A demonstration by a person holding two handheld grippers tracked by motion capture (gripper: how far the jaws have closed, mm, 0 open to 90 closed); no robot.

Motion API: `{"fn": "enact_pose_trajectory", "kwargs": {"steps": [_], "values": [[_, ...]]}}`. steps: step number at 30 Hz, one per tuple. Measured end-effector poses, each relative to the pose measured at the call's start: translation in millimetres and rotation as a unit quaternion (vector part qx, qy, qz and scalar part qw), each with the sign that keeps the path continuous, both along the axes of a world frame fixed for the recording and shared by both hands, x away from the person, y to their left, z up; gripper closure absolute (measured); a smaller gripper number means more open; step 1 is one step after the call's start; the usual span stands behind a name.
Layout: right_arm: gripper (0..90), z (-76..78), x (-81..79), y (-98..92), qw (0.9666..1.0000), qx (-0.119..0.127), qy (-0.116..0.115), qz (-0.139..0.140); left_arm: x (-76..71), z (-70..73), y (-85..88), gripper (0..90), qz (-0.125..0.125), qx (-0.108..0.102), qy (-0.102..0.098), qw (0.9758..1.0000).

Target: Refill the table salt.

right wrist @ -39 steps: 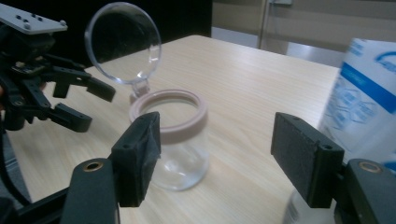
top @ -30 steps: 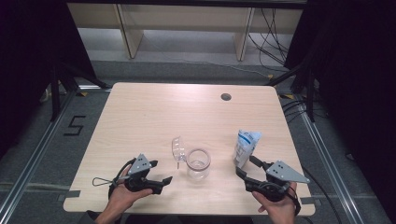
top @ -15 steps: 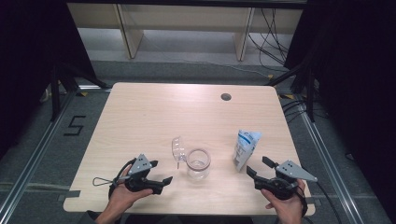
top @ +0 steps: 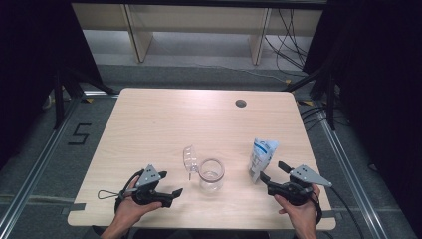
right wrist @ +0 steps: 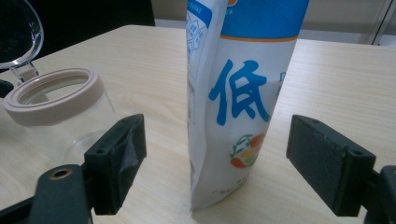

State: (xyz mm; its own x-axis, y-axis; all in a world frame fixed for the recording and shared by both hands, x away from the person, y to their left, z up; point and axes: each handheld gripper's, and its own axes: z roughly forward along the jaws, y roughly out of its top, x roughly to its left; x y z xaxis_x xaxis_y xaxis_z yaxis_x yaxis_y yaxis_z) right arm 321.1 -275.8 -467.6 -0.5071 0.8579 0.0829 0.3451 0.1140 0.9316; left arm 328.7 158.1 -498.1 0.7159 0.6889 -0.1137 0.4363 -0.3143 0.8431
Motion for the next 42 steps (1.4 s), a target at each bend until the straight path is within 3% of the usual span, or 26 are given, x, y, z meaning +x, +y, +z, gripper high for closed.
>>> {"fn": "enact_pose_trajectory", "kwargs": {"steps": [2,4,5,6,7,8,9,13,14,15,16,17,19,20,21,25,26,27,29,30,31,36,41,42], "values": [[21.3,-0.7,2.8,0.7,1.0,-0.003,-0.008,-0.002,-0.1,-0.2,0.1,15.2,-0.003,0.001,-0.001,1.0],[21.2,-1.1,3.0,3.9,0.9998,0.011,0.013,-0.008,0.2,0.2,0.1,15.2,-0.004,0.002,-0.004,1.0],[20.6,-1.7,6.1,2.6,1.0,-0.003,-0.004,-0.004,-0.7,-0.3,-1.0,15.2,0.003,-0.003,0.003,1.0],[20.1,-0.6,6.2,4.5,0.9999,-0.001,0.01,-0.013,-0.5,-0.5,-1.1,15.2,0.002,-0.001,-0.001,1.0],[19.2,-1.7,8.9,6.3,0.9999,0.001,0.0,-0.012,-0.7,-0.6,-1.0,15.2,0.004,0.001,-0.001,1.0],[17.7,-0.8,7.5,10.1,0.9994,0.009,0.012,-0.032,-0.3,-0.6,-0.8,15.2,0.003,0.003,0.0,1.0],[17.4,-0.8,9.1,11.4,0.9992,0.001,0.012,-0.039,0.6,-1.6,-1.1,15.2,0.0,-0.006,-0.002,1.0],[16.7,-3.2,17.0,18.0,0.9986,-0.015,0.01,-0.051,-0.7,-0.7,-1.0,15.2,0.004,0.001,-0.001,1.0],[16.4,-4.6,19.3,19.2,0.9984,-0.007,0.007,-0.056,-0.7,-0.5,-1.0,15.2,0.004,0.0,-0.001,1.0],[16.5,-4.0,17.5,22.6,0.9973,0.001,0.021,-0.07,-0.4,-0.4,-0.9,15.2,0.003,0.001,-0.001,1.0],[16.5,-4.8,19.4,24.7,0.9968,-0.005,0.024,-0.076,-0.2,-0.3,-0.2,15.2,0.002,0.006,-0.001,1.0],[16.5,-5.5,22.3,24.0,0.9973,-0.019,0.014,-0.07,-0.3,-0.3,-0.2,15.2,0.002,0.006,0.0,1.0],[16.5,-7.8,23.5,30.8,0.9964,-0.008,0.018,-0.082,-0.9,-0.4,-0.6,15.2,0.004,0.002,-0.001,1.0],[16.5,-8.3,25.7,30.0,0.9967,-0.023,0.014,-0.077,-1.1,-0.6,-1.1,15.2,0.004,-0.002,0.002,1.0],[16.6,-8.2,24.3,33.5,0.9959,-0.013,0.029,-0.085,-0.2,-0.3,-0.7,15.2,-0.002,0.003,-0.003,1.0],[17.0,-11.7,30.8,35.3,0.9957,-0.018,0.016,-0.089,-0.8,-0.3,-0.6,15.2,-0.003,0.004,-0.004,1.0],[17.0,-11.6,31.3,35.3,0.9952,-0.026,0.028,-0.09,-0.4,0.0,-0.3,15.2,-0.007,0.003,-0.003,1.0],[17.2,-12.9,30.7,39.1,0.9941,-0.011,0.024,-0.105,-0.3,-0.2,-0.7,15.2,-0.005,0.001,-0.003,1.0],[17.5,-13.6,33.5,36.6,0.9952,-0.028,0.021,-0.092,-0.5,-0.8,-1.3,15.3,-0.002,0.002,-0.005,1.0],[17.5,-13.6,31.2,40.3,0.9939,-0.011,0.038,-0.103,-1.0,-0.3,-1.1,15.2,-0.002,0.005,-0.003,1.0],[17.5,-15.1,34.5,37.8,0.9953,-0.021,0.023,-0.092,-1.0,-0.2,-1.1,15.2,-0.004,0.005,-0.004,1.0],[17.4,-20.0,38.1,39.0,0.995,-0.017,0.036,-0.092,-1.5,-0.1,-1.3,15.3,-0.003,0.007,-0.003,1.0],[17.9,-23.6,41.6,41.4,0.9957,-0.007,0.03,-0.088,-0.7,-1.0,-1.9,15.3,-0.007,0.005,-0.002,1.0],[17.9,-24.6,42.1,42.9,0.9949,-0.007,0.025,-0.098,-1.1,-0.6,-1.8,15.3,-0.006,0.007,-0.003,1.0]]}}
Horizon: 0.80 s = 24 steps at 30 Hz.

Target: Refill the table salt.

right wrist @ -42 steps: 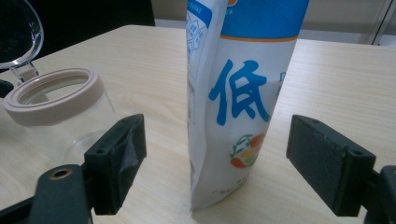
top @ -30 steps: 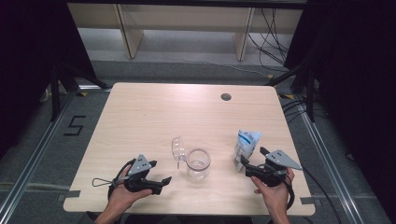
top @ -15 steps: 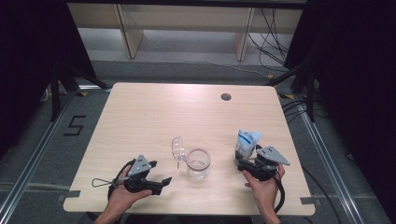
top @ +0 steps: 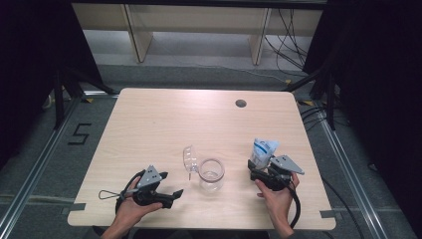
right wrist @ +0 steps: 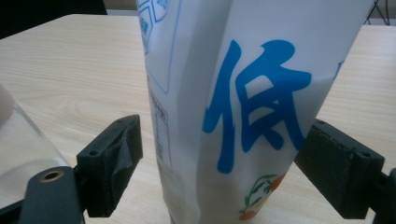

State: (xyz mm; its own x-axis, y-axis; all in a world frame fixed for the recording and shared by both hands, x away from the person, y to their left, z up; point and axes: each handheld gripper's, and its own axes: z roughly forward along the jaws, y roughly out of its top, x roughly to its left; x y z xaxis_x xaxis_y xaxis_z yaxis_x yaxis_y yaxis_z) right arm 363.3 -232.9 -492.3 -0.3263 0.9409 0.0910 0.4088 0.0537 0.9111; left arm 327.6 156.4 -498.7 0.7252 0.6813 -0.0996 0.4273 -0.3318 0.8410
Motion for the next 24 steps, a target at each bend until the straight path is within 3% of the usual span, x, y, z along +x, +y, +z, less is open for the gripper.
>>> {"fn": "enact_pose_trajectory", "kwargs": {"steps": [1,2,4,5,6,8,10,13,14,15,16,19,21,23,24], "values": [[17.8,1.6,-2.4,1.6,0.9998,0.008,0.016,-0.004,0.0,0.4,0.0,15.3,0.0,0.0,-0.001,1.0],[17.8,0.4,0.7,-1.6,0.9999,-0.011,0.002,0.008,-0.2,0.3,-0.4,15.3,0.002,-0.004,0.001,1.0],[17.9,-0.9,2.8,-0.7,1.0,-0.005,0.001,0.009,0.8,-0.2,0.0,15.3,-0.002,-0.002,0.001,1.0],[18.0,-0.7,1.0,1.6,0.9999,0.005,0.011,-0.003,0.2,-0.4,-0.1,15.3,0.0,-0.003,0.003,1.0],[18.5,-2.1,4.0,-1.3,0.9999,-0.006,0.002,0.011,0.2,-0.2,0.1,15.3,0.0,-0.002,0.001,1.0],[18.9,-2.4,3.1,1.1,0.9999,-0.003,0.013,0.002,0.2,0.1,-0.2,15.3,0.003,-0.003,0.0,1.0],[19.8,-3.8,6.4,-0.2,0.9998,-0.014,0.005,0.01,0.1,-0.3,-0.3,15.3,0.002,-0.003,0.003,1.0],[20.8,-5.6,7.9,0.5,0.9998,-0.005,0.007,0.015,-0.5,0.3,-0.4,15.3,0.004,-0.003,0.001,1.0],[20.9,-6.3,5.8,5.0,0.9998,0.011,0.019,-0.001,0.1,0.3,-0.3,15.3,0.001,-0.002,0.0,1.0],[21.2,-7.0,8.4,2.2,0.9999,-0.004,0.006,0.012,0.2,0.1,-0.1,15.3,0.001,-0.001,0.0,1.0],[21.5,-7.6,9.0,2.4,0.9998,-0.008,0.008,0.016,0.1,0.1,0.0,15.3,0.001,0.0,0.0,1.0],[21.9,-8.5,9.3,3.6,0.9998,-0.002,0.013,0.013,-0.4,0.5,-0.2,15.3,0.003,-0.003,0.0,1.0],[22.9,-9.6,10.6,2.6,0.9999,-0.011,0.007,0.01,-0.1,0.5,0.0,15.3,0.0,0.001,-0.001,1.0],[24.1,-10.3,8.4,4.5,0.9998,0.013,0.018,0.003,-0.6,0.1,-0.5,15.3,0.002,-0.005,-0.001,1.0],[24.2,-12.0,10.6,1.0,0.9998,0.008,0.011,0.012,-0.6,0.7,-0.3,15.4,0.002,-0.001,0.0,1.0]]}}
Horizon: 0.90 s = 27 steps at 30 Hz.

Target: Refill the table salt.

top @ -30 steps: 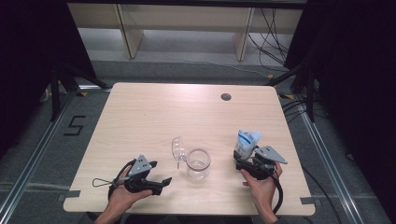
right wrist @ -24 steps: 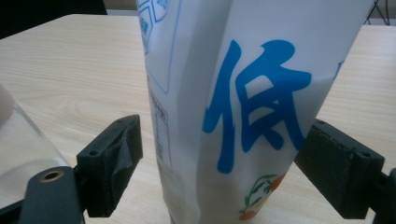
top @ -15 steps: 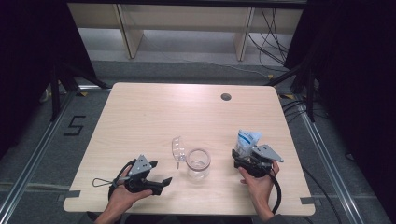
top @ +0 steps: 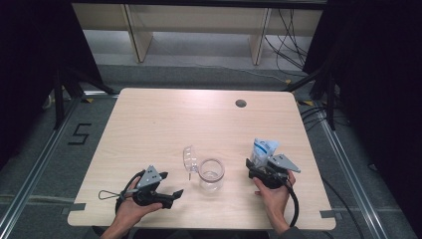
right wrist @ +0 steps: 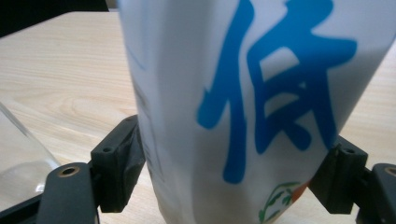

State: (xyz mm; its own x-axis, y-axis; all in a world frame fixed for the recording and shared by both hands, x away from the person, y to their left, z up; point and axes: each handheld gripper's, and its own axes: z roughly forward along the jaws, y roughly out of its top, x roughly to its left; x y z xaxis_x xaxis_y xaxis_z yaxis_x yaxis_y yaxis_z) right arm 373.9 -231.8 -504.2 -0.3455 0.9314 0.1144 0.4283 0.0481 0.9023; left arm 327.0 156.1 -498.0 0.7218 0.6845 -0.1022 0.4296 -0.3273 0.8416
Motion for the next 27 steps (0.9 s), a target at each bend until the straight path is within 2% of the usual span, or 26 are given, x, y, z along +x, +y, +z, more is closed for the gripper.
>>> {"fn": "enact_pose_trajectory", "kwargs": {"steps": [2,3,8,11,12,13,17,18,20,21,22,25,26,27], "values": [[24.9,-1.6,0.0,-1.6,0.9999,0.001,0.011,-0.007,0.8,-1.0,-0.2,15.4,-0.004,-0.001,-0.004,1.0],[25.4,-2.8,0.5,-2.1,0.9999,-0.003,0.007,-0.01,0.6,-1.1,-0.5,15.4,-0.003,-0.004,-0.005,1.0],[26.8,-4.1,-0.8,-2.5,0.9998,0.017,0.008,-0.01,0.0,-0.4,-0.5,15.4,-0.002,0.0,-0.001,1.0],[27.2,-5.6,0.3,-3.4,0.9999,0.011,0.003,-0.004,0.4,-0.2,-0.3,15.4,-0.006,-0.001,-0.001,1.0],[27.5,-5.8,0.4,-2.7,0.9999,0.008,0.009,-0.009,0.2,-0.2,-0.4,15.4,-0.004,0.0,0.0,1.0],[27.9,-5.8,0.1,-3.4,0.9999,0.012,0.01,0.0,0.2,-0.8,-0.8,15.4,-0.001,-0.001,-0.003,1.0],[28.4,-6.8,0.4,-3.2,0.9999,0.01,0.004,-0.001,0.1,-0.7,-0.9,15.4,-0.002,-0.001,-0.002,1.0],[28.4,-7.2,0.9,-3.6,1.0,0.004,0.003,-0.003,0.1,-0.7,-0.9,15.4,-0.002,-0.001,-0.002,1.0],[28.5,-7.3,0.2,-2.4,0.9999,0.006,0.009,-0.001,0.0,-0.2,-0.5,15.4,-0.004,0.0,-0.001,1.0],[28.8,-7.1,-1.9,0.9,0.9996,0.023,0.016,-0.011,0.1,-0.8,-1.0,15.4,-0.002,-0.002,-0.004,1.0],[28.8,-7.5,0.2,-2.3,0.9999,-0.001,0.011,-0.001,0.1,-0.7,-0.9,15.4,-0.002,-0.001,-0.002,1.0],[29.1,-8.2,0.7,-2.0,0.9999,-0.005,0.012,-0.003,-0.3,-0.4,-0.9,15.4,-0.002,0.001,0.0,1.0],[29.3,-8.2,0.7,-2.1,0.9999,0.001,0.011,-0.001,-0.3,-0.4,-1.0,15.4,-0.002,0.001,-0.001,1.0],[29.4,-9.3,2.1,-2.1,0.9999,-0.005,0.005,-0.007,-0.2,-0.4,-0.9,15.4,-0.002,0.001,-0.001,1.0]]}}
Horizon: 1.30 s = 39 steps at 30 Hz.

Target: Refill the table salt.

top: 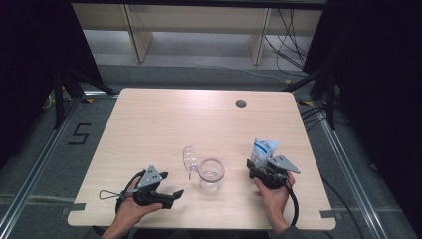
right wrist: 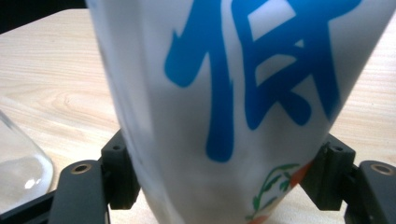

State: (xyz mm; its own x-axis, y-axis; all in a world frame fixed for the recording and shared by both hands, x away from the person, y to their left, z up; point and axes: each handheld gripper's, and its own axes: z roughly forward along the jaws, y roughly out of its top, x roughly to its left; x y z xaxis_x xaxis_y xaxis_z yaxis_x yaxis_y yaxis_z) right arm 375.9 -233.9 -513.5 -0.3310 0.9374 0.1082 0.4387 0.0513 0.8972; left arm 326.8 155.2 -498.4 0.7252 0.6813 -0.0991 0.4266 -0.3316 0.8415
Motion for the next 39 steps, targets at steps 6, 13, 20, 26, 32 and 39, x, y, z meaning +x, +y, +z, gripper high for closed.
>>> {"fn": "enact_pose_trajectory", "kwargs": {"steps": [6,13,20,26,32,39], "values": [[31.7,-0.6,-1.3,4.3,0.9997,0.019,0.012,-0.007,0.2,0.0,0.6,15.4,0.0,-0.001,-0.001,1.0],[32.6,-1.2,0.1,2.3,0.9999,0.005,0.008,-0.007,-0.6,0.3,-0.6,15.4,0.003,-0.002,0.001,1.0],[36.3,-1.2,1.2,2.3,0.9999,0.004,0.008,-0.01,0.8,-0.1,0.2,15.4,-0.001,-0.001,-0.001,1.0],[39.1,0.3,2.1,-0.7,0.9999,0.002,0.012,0.005,2.0,-0.6,-0.6,15.4,-0.002,-0.005,-0.003,1.0],[40.6,0.5,3.3,-1.1,0.9998,0.01,0.003,0.019,2.9,0.1,-2.7,15.5,-0.001,-0.003,0.003,1.0],[41.6,2.8,6.1,-7.2,0.9992,-0.005,0.013,0.038,4.6,0.3,-0.3,15.5,-0.002,-0.004,0.003,1.0]]}}
